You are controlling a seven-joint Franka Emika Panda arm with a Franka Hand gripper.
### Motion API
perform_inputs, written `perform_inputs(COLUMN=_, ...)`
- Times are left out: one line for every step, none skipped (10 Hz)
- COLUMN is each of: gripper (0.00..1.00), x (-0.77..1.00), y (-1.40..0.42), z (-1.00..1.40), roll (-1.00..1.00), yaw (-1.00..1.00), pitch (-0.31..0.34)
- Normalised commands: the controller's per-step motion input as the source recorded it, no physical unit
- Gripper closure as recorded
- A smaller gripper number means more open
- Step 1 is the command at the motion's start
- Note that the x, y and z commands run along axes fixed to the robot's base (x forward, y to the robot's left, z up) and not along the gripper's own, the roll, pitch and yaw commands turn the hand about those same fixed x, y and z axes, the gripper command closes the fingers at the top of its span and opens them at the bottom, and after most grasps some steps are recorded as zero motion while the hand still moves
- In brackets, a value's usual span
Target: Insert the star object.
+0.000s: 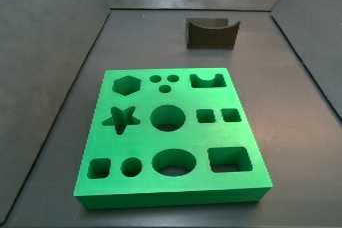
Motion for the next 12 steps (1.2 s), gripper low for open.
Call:
perform_inputs(gripper=1.0, x=0.0, y=0.0, z=0.0, roll=-0.02, yaw=0.0, pitch=-0.007)
perform_inputs(gripper=1.0, x=0.0, y=-0.03, z=-0.03, roll=0.0, yaw=0.0, pitch=-0.017)
perform_inputs(gripper=1.0, x=0.01, y=-0.3, z=-0.89, roll=0.0, yaw=0.04, pitch=-0.121)
perform_inputs(gripper=1.0, x=0.02, y=-0.14, z=-1.0, roll=0.0, yaw=0.01, pitch=-0.074)
perform_inputs(gripper=1.0, x=-0.19, y=-0.4, z=-1.0, roll=0.0, yaw=0.0, pitch=-0.077)
perform_inputs(gripper=1.0, x=-0.28, y=-0.54, z=-0.93, roll=-0.01, yaw=-0.01, pitch=-0.066)
perform_inputs(gripper=1.0, x=-0.16, y=-0.58, z=-0.94, roll=-0.04, yaw=-0.12, pitch=-0.034)
perform_inputs(gripper=1.0, x=-0.2, y=-0.62, z=-1.0, roll=-0.05, yaw=-0.36, pitch=-0.04)
perform_inputs(gripper=1.0, x=-0.21, y=-0.4, z=-1.0, roll=0.04, yaw=-0.05, pitch=-0.001)
perform_inputs(gripper=1.0, x=-0.38, y=-0.39, z=-1.0, roll=0.16, yaw=0.06, pitch=-0.02)
perform_inputs(gripper=1.0, x=-0.33, y=-0.41, z=-0.99, roll=0.18, yaw=0.24, pitch=-0.044)
perform_inputs(gripper=1.0, x=-0.35, y=-0.35, z=-0.87, roll=0.22, yaw=0.41, pitch=-0.083)
